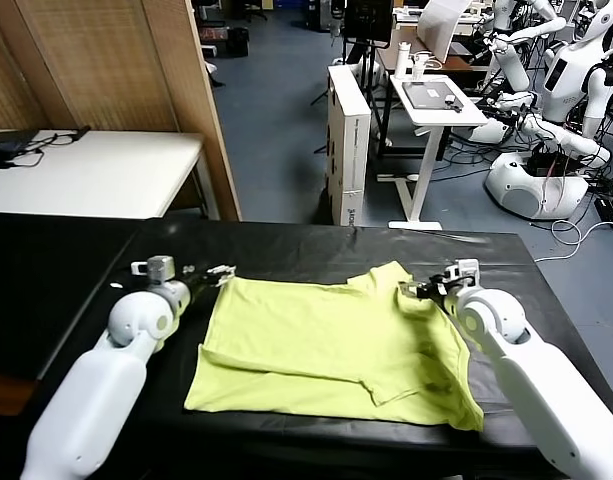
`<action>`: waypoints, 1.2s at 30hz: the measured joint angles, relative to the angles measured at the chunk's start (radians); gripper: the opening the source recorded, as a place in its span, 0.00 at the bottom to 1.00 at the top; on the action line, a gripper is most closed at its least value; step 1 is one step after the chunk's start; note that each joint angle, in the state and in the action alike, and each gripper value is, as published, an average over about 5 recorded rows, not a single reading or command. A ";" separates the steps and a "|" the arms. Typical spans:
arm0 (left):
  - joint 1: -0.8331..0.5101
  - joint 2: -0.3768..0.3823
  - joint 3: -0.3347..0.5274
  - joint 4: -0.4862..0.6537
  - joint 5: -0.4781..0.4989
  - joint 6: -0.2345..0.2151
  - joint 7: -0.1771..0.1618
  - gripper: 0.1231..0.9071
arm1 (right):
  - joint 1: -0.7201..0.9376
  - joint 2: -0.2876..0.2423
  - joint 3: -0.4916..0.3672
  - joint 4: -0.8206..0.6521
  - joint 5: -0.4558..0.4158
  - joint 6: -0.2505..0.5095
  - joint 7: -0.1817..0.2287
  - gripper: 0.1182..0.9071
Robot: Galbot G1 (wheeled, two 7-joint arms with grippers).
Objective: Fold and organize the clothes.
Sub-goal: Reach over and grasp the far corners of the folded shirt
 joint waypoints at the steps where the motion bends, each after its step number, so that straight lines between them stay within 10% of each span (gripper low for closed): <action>1: -0.001 -0.002 0.003 0.004 0.002 0.002 0.000 1.00 | 0.001 0.002 -0.001 -0.002 -0.001 0.000 0.000 1.00; 8: -0.003 -0.014 0.017 0.028 0.013 0.009 0.000 0.98 | 0.010 0.011 -0.011 -0.013 -0.007 0.000 -0.002 0.87; 22: 0.014 -0.013 0.024 0.037 0.018 0.009 0.008 0.53 | 0.025 0.026 -0.028 -0.028 -0.012 0.001 -0.003 0.80; 27: 0.013 -0.014 0.022 0.044 0.022 0.000 0.014 0.49 | 0.023 0.027 -0.028 -0.028 -0.016 0.002 -0.004 0.53; 32: 0.014 -0.013 0.022 0.045 0.026 -0.008 0.015 0.19 | 0.023 0.026 -0.027 -0.025 -0.019 0.009 -0.007 0.14; 36: 0.017 -0.011 0.022 0.041 0.031 -0.009 0.020 0.07 | 0.018 0.026 -0.021 -0.015 -0.020 0.025 -0.006 0.03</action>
